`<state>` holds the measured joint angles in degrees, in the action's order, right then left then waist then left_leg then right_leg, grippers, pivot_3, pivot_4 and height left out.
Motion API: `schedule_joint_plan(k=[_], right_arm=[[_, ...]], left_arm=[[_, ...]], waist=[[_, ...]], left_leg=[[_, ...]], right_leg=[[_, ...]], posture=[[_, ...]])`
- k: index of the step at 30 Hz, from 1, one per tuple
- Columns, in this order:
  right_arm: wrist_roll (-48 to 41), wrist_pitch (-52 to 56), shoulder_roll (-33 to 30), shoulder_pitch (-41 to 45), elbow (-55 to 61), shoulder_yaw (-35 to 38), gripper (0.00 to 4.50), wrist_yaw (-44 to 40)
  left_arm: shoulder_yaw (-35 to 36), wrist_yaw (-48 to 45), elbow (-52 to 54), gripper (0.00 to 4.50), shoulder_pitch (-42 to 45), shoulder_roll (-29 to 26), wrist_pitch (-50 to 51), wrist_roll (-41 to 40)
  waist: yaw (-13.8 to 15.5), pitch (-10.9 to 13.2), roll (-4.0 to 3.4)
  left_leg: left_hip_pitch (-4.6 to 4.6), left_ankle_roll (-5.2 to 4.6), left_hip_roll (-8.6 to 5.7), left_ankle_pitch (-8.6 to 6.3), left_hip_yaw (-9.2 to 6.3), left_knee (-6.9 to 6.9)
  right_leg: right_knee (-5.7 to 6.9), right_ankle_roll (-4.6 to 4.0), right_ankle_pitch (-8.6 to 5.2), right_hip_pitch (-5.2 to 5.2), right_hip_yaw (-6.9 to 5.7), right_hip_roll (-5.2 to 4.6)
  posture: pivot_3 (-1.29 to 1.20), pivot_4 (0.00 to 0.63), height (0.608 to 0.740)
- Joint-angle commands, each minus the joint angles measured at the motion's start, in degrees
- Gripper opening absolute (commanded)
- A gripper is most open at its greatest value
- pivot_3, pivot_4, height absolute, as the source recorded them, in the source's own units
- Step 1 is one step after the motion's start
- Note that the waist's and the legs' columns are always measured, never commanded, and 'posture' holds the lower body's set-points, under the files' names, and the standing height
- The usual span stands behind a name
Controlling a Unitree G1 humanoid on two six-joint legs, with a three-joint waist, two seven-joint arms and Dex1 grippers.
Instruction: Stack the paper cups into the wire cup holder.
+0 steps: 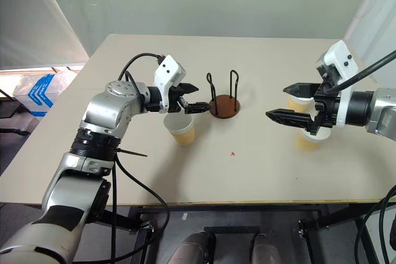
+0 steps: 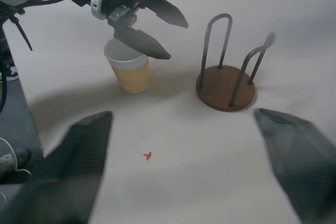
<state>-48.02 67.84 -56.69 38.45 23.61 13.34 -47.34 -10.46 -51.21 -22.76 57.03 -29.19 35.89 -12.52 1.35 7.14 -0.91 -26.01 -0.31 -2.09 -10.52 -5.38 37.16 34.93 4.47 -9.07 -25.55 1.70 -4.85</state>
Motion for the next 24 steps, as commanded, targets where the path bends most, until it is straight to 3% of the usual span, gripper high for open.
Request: schedule_joint_plan(k=[1,6,21,24], right_arm=[[-1.13,-0.33,-1.18,0.06,2.89,2.17,4.49,1.36],[-2.05,-0.11,-1.37,-0.82,4.12,3.19,4.49,2.65],[-4.98,0.58,-2.38,-5.18,6.33,6.41,4.49,5.96],[-5.53,0.63,-2.65,-6.02,6.66,6.94,4.50,6.40]], left_arm=[[-0.36,-0.13,-3.19,4.50,2.46,1.12,-3.55,2.33],[-0.59,0.42,-8.58,4.50,4.19,3.38,-7.06,4.65],[0.03,4.14,-21.98,4.50,9.29,11.55,-16.68,9.22],[0.62,5.20,-23.24,3.89,9.68,12.23,-17.98,9.72]], waist=[[0.02,0.00,0.00],[0.08,0.00,0.00],[0.55,0.00,0.00],[0.58,0.00,0.01]], left_leg=[[-0.01,-0.01,-0.01,0.00,0.00,0.00],[-0.04,-0.05,-0.10,-0.02,0.00,0.00],[-0.06,-0.21,-0.21,-0.10,0.13,0.04],[-0.07,-0.22,-0.22,-0.10,0.13,0.05]], right_leg=[[-0.01,0.03,0.00,0.00,0.00,-0.01],[-0.01,0.54,0.18,-0.01,0.00,-0.08],[-0.03,0.84,0.11,0.03,0.00,-0.23],[-0.03,0.85,0.10,0.03,0.01,-0.24]], posture=[[0.00,0.150,0.740],[0.00,0.150,0.740],[0.00,0.150,0.740],[0.00,0.150,0.740]])
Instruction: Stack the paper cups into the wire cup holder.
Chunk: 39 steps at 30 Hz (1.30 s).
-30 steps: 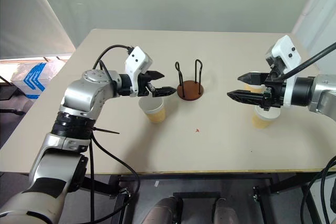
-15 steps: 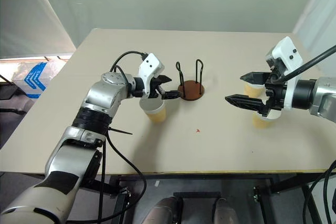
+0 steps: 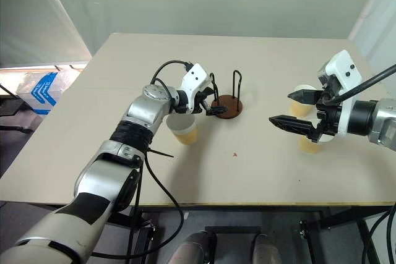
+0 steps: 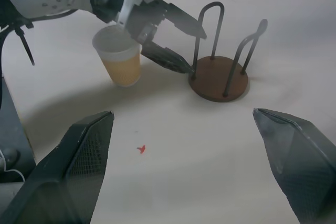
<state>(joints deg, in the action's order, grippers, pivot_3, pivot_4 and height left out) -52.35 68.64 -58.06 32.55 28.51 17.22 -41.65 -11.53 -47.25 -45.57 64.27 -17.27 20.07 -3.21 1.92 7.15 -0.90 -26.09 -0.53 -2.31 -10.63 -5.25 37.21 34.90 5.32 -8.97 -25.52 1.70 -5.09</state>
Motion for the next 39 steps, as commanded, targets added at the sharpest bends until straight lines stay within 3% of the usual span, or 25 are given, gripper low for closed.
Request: schedule_joint_plan(k=[1,11,18,23,29,35,39], right_arm=[[-1.36,-0.18,-1.38,-0.37,1.84,3.23,4.50,0.89],[-2.60,-0.51,-1.68,-2.42,2.68,4.25,4.50,2.59],[-3.18,-0.31,-3.15,-3.06,2.83,4.45,4.50,2.62],[-8.42,3.08,-8.85,-4.00,4.38,8.43,4.50,-0.29],[-13.46,4.33,-17.77,-3.66,4.39,11.16,4.50,-6.89],[-9.64,0.88,-24.98,-4.40,1.34,10.42,4.50,-12.69],[-7.40,-2.36,-26.60,-4.87,-0.05,8.55,4.50,-15.35]], left_arm=[[1.92,1.84,-0.99,3.56,2.60,0.46,-2.58,0.57],[4.43,6.31,-7.10,0.07,5.12,2.78,-6.52,1.24],[4.27,1.69,-2.22,0.07,4.30,3.61,-5.16,0.00],[1.10,-7.19,16.62,0.07,-0.74,2.03,3.28,-2.24],[-4.27,-15.30,34.18,0.07,-9.09,-4.35,9.71,-3.13],[-6.39,-16.52,43.35,0.07,-13.23,-5.82,14.88,-4.82],[-7.83,-15.35,46.30,0.07,-15.79,-5.17,17.12,-5.49]], waist=[[0.01,0.00,0.00],[0.04,0.00,0.00],[0.06,0.00,0.00],[0.35,0.00,-0.01],[0.14,-0.03,-0.05],[0.52,-0.04,-0.07],[0.49,-0.05,-0.04]], left_leg=[[0.00,0.00,0.00,0.00,0.01,0.01],[0.00,-0.06,-0.02,-0.03,0.07,0.08],[-0.01,-0.08,-0.02,-0.04,0.11,0.11],[-0.19,-0.15,-0.08,-0.11,0.11,0.23],[-0.10,-0.21,0.01,-0.42,0.38,0.52],[-0.22,-0.40,-0.03,-0.56,0.34,0.84],[-0.12,-0.48,-0.03,-0.72,0.36,0.96]], right_leg=[[0.00,0.00,0.00,0.00,0.00,0.00],[0.00,0.10,0.02,0.02,0.03,0.00],[0.00,0.13,0.01,0.02,0.03,0.00],[-0.01,0.24,-0.07,-0.02,0.03,-0.01],[0.10,0.33,-0.39,0.04,0.08,-0.01],[0.06,0.03,-0.57,0.09,0.19,-0.09],[0.02,-0.03,-0.58,0.26,0.20,-0.13]], posture=[[0.00,0.150,0.740],[0.00,0.150,0.740],[0.00,0.150,0.740],[0.00,0.150,0.740],[0.00,0.150,0.740],[0.00,0.150,0.740],[0.00,0.150,0.740]])
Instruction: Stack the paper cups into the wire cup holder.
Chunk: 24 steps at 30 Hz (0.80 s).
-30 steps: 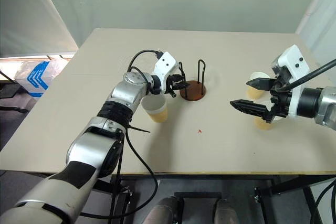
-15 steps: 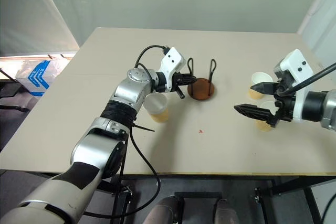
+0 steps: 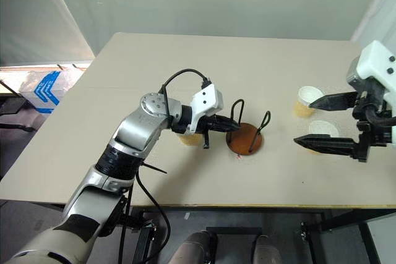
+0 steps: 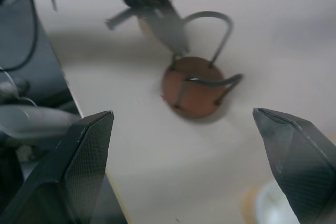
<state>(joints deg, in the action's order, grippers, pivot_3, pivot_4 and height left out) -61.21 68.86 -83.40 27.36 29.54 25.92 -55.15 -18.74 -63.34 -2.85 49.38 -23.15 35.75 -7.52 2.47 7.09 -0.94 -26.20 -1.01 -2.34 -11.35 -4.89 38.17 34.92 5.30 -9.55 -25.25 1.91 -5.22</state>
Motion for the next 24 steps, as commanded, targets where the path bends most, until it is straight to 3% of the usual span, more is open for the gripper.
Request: schedule_joint_plan(k=[1,6,16,20,24], right_arm=[[1.61,-3.11,-1.37,0.55,-1.27,-0.57,4.50,-2.20],[2.55,-5.11,-1.76,1.38,-1.99,-2.59,4.50,-3.43],[4.62,-8.17,-1.59,2.28,-2.97,-6.89,4.50,-5.35],[6.01,-9.47,-1.94,2.63,-3.60,-8.74,4.50,-6.98],[7.23,-10.43,-1.98,3.56,-4.45,-10.07,4.50,-7.85]], left_arm=[[-0.73,1.08,4.22,0.07,-1.29,1.09,2.37,-1.56],[-1.34,2.61,7.02,0.07,-2.98,1.43,5.61,-2.51],[-2.61,7.33,7.90,0.07,-5.52,0.61,9.42,-1.86],[-2.88,6.72,8.71,1.14,-5.20,-0.60,10.26,-2.59],[-2.85,7.02,8.81,2.58,-4.72,-1.38,9.75,-2.40]], waist=[[-0.07,0.00,0.00],[-0.09,0.00,0.00],[-0.22,0.00,0.00],[-0.32,0.01,0.01],[-0.32,0.01,0.01]], left_leg=[[0.03,0.00,0.00,0.00,0.03,0.00],[0.08,0.02,0.03,0.02,0.02,-0.02],[0.25,0.00,0.03,0.00,0.02,-0.02],[0.28,-0.01,0.03,0.02,0.01,-0.02],[0.26,-0.05,0.02,0.03,-0.02,-0.02]], right_leg=[[0.02,0.01,0.00,0.00,0.02,0.00],[0.07,0.57,0.17,0.00,0.00,0.01],[0.03,0.62,0.07,0.19,0.01,0.01],[0.03,0.34,-0.09,0.22,0.00,0.01],[0.02,0.37,-0.09,0.22,0.00,0.01]], posture=[[0.00,0.150,0.740],[0.00,0.150,0.740],[0.00,0.150,0.740],[0.00,0.150,0.740],[0.00,0.150,0.740]])
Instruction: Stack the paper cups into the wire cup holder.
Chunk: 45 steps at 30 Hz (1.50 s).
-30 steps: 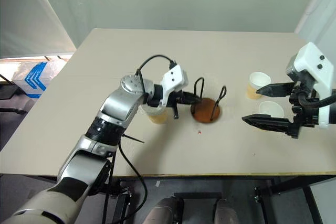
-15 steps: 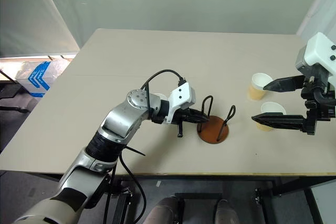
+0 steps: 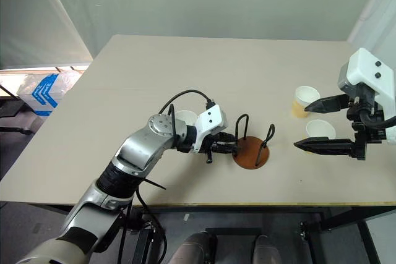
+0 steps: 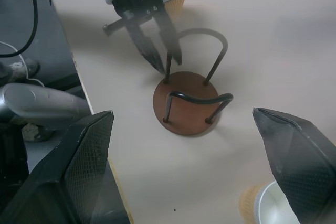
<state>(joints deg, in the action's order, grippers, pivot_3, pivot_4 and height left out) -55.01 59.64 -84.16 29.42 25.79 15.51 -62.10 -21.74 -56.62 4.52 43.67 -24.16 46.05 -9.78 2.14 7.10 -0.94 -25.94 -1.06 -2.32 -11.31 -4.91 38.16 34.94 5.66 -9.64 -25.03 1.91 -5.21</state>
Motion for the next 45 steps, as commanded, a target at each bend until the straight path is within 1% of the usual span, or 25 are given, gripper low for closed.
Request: schedule_joint_plan(k=[1,3,7,11,15,18,20,22,26,31,33,35,39,45], right_arm=[[1.41,-1.45,-1.21,1.67,-0.82,0.05,4.50,-1.12],[1.98,-1.77,-1.06,2.16,-1.05,-0.66,4.50,-1.47],[3.06,-2.42,-0.83,2.79,-1.37,-1.70,4.50,-2.27],[4.64,-3.85,0.40,4.81,-2.16,-4.30,4.50,-2.84],[8.95,-6.41,3.71,10.16,-3.99,-10.67,4.50,-3.37],[14.05,-8.39,7.28,16.05,-6.76,-16.66,4.50,-4.54],[17.50,-9.61,9.80,20.00,-9.23,-20.19,4.50,-5.54],[22.76,-12.21,13.32,24.52,-13.73,-24.65,4.50,-6.52],[36.24,-21.74,17.94,29.89,-24.46,-32.54,4.50,-8.27],[50.92,-35.01,23.81,35.44,-39.47,-39.89,4.50,-10.17],[54.74,-38.76,25.94,36.84,-44.41,-41.06,4.50,-10.71],[58.45,-42.56,29.06,38.64,-51.26,-42.15,4.50,-9.97],[64.80,-48.95,33.97,41.67,-63.07,-43.43,4.50,-8.49],[72.52,-56.17,39.13,45.96,-80.75,-44.32,4.50,-4.00]], left_arm=[[0.17,0.47,1.34,2.92,1.22,-0.61,-0.95,0.17],[1.08,0.76,0.96,3.62,2.01,-0.66,-1.03,-0.18],[1.83,0.19,1.86,3.62,3.19,-1.63,-1.54,-0.79],[1.66,-3.65,3.58,3.62,4.47,-5.65,-3.77,-1.12],[2.88,-8.23,4.23,3.62,5.82,-10.36,-6.74,-2.19],[4.88,-9.91,3.18,3.62,7.29,-12.47,-8.41,-3.19],[6.69,-10.25,2.36,3.62,8.24,-12.95,-8.59,-4.33],[9.63,-10.90,1.32,3.62,9.07,-13.78,-9.10,-6.06],[12.85,-9.31,-0.18,3.62,8.95,-15.27,-9.96,-6.02],[17.11,-8.21,3.04,3.62,5.83,-16.87,-7.89,-9.34],[18.09,-8.73,4.55,3.62,4.28,-17.89,-7.63,-10.58],[18.75,-9.52,6.19,3.62,1.56,-20.39,-8.84,-10.63],[18.07,-8.13,5.85,3.62,-0.43,-23.35,-11.10,-8.18],[16.61,-6.67,6.90,3.62,-1.73,-23.64,-13.39,-6.43]], waist=[[0.01,0.00,0.00],[0.01,0.00,0.00],[0.00,0.00,0.00],[-0.05,0.00,0.00],[-0.25,0.01,0.01],[-0.47,0.01,0.01],[-0.50,0.01,0.01],[-0.61,0.01,0.01],[-0.75,0.01,0.00],[-0.93,0.02,-0.03],[-1.12,0.01,-0.04],[-1.27,0.02,-0.05],[-1.33,0.02,-0.05],[-1.15,0.03,-0.07]], left_leg=[[-0.01,0.00,0.00,0.00,-0.01,0.00],[-0.01,0.00,0.00,0.00,-0.02,0.00],[-0.03,0.03,0.00,0.01,-0.02,-0.01],[-0.02,0.04,0.00,-0.03,-0.02,-0.05],[-0.02,0.04,0.00,-0.06,-0.11,-0.07],[-0.03,-0.05,0.00,-0.10,-0.16,-0.06],[-0.03,-0.14,0.02,-0.14,-0.22,-0.06],[-0.01,-0.46,0.01,-0.29,-0.30,-0.06],[-0.01,-0.47,0.07,-0.27,-0.42,-0.09],[-0.01,-0.44,0.08,-0.23,-0.45,-0.12],[-0.01,-0.42,0.09,-0.22,-0.46,-0.17],[-0.01,-0.39,0.11,-0.20,-0.47,-0.22],[-0.03,-0.28,0.14,-0.17,-0.48,-0.31],[-0.05,-0.10,0.12,-0.06,-0.56,-0.47]], right_leg=[[0.00,0.00,0.01,0.00,0.00,0.00],[0.00,-0.03,0.02,0.00,-0.01,0.00],[-0.01,-0.17,0.08,0.00,-0.02,0.00],[-0.02,-0.18,0.07,-0.02,-0.02,0.00],[-0.01,-0.24,0.11,-0.03,-0.05,0.03],[-0.02,-0.31,0.14,-0.04,-0.06,0.03],[-0.02,-0.38,0.19,-0.05,-0.09,0.03],[0.00,-0.49,0.20,-0.04,-0.16,0.04],[-0.03,-0.73,0.32,-0.05,-0.25,0.05],[0.00,-0.94,0.44,-0.13,-0.30,0.05],[0.02,-1.01,0.49,-0.16,-0.30,0.06],[0.03,-1.07,0.52,-0.21,-0.32,0.07],[0.07,-1.29,0.53,-0.32,-0.34,0.08],[0.03,-1.65,0.70,-0.39,-0.35,0.07]], posture=[[0.00,0.150,0.740],[0.00,0.150,0.740],[0.00,0.150,0.740],[0.00,0.150,0.740],[0.00,0.150,0.740],[0.00,0.150,0.740],[0.00,0.150,0.740],[0.00,0.150,0.740],[0.00,0.150,0.740],[0.00,0.150,0.740],[0.00,0.150,0.740],[0.00,0.150,0.740],[0.00,0.150,0.740],[0.00,0.150,0.740]])
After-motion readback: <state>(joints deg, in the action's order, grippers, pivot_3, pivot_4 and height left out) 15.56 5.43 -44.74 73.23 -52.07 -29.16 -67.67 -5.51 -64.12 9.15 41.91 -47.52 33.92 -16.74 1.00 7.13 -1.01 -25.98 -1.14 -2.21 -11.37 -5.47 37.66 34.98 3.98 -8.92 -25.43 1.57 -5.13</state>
